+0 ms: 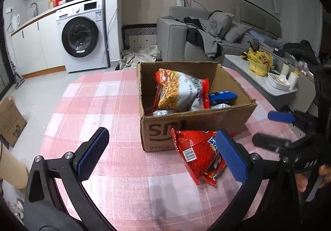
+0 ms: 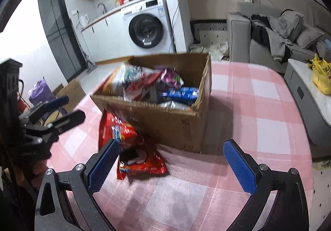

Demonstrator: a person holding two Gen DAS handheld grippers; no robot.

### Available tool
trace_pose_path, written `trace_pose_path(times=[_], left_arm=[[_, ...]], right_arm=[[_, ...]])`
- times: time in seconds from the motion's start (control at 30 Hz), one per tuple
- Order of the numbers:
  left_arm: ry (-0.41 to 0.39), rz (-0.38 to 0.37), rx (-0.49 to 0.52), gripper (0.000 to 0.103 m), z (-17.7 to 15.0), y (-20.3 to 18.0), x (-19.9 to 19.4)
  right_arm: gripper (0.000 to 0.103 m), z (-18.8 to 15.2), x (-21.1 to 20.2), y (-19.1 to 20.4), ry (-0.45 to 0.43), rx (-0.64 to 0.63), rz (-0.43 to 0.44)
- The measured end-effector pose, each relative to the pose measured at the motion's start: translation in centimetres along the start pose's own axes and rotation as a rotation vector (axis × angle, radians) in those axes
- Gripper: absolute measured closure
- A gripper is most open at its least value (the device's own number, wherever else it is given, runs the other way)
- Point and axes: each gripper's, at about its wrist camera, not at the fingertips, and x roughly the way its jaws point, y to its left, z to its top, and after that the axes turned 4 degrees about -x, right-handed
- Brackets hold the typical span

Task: Organize snacks
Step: 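Move both grippers back toward the red chip bags on the table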

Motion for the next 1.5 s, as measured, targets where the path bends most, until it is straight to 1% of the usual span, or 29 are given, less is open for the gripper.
trace_pose_path(times=[0.1,0.17,0.23,0.33,0.43,0.57,0.67,0.77,0.93,1.07,1.27,1.5], left_arm=[[0.034,-0.002,0.002,0.001,-0.3,-0.4,0.9],[0.042,-0.01,0.016,0.001,-0.7,-0.6,1.3],[0.053,-0.008,0.023,0.001,-1.2,-0.8,1.8],[0.081,-0.001,0.027,0.001,-1.9,-0.8,3.0],[0.086,0.012,0.027,0.001,-2.3,-0.5,3.7],[0.102,0.036,0.02,0.001,-2.8,0.3,4.6],[0.116,0.068,0.006,0.001,-3.2,1.2,5.2],[0.137,0.065,-0.028,0.001,-3.8,2.1,5.8],[0.16,0.106,-0.043,0.001,-4.4,4.0,6.6],[0.151,0.08,-0.06,0.001,-4.5,4.8,6.7],[0.147,0.061,-0.042,0.001,-4.5,4.8,6.9],[0.149,0.059,-0.046,0.001,-4.7,4.7,6.6]], right_arm=[[0.0,-0.4,1.2,0.2,0.029,-0.006,-0.004],[0.0,-0.6,1.8,0.2,0.049,-0.012,-0.004],[0.0,-0.7,2.0,0.1,0.048,-0.013,-0.017],[0.0,-0.8,2.2,-0.2,0.051,-0.005,-0.012],[0.0,-0.8,2.3,-0.5,0.053,-0.001,-0.019],[0.0,-0.8,2.7,-0.5,0.057,-0.002,-0.01],[0.0,-0.9,3.1,-0.3,0.067,-0.008,-0.013],[0.0,-1.1,3.4,0.0,0.073,-0.014,-0.01],[0.0,-1.6,4.3,0.9,0.095,-0.029,0.0],[0.0,-2.0,5.4,1.8,0.123,-0.053,0.015],[0.0,-2.5,7.1,2.7,0.158,-0.07,0.041],[0.0,-2.6,9.0,3.3,0.197,-0.06,0.063]])
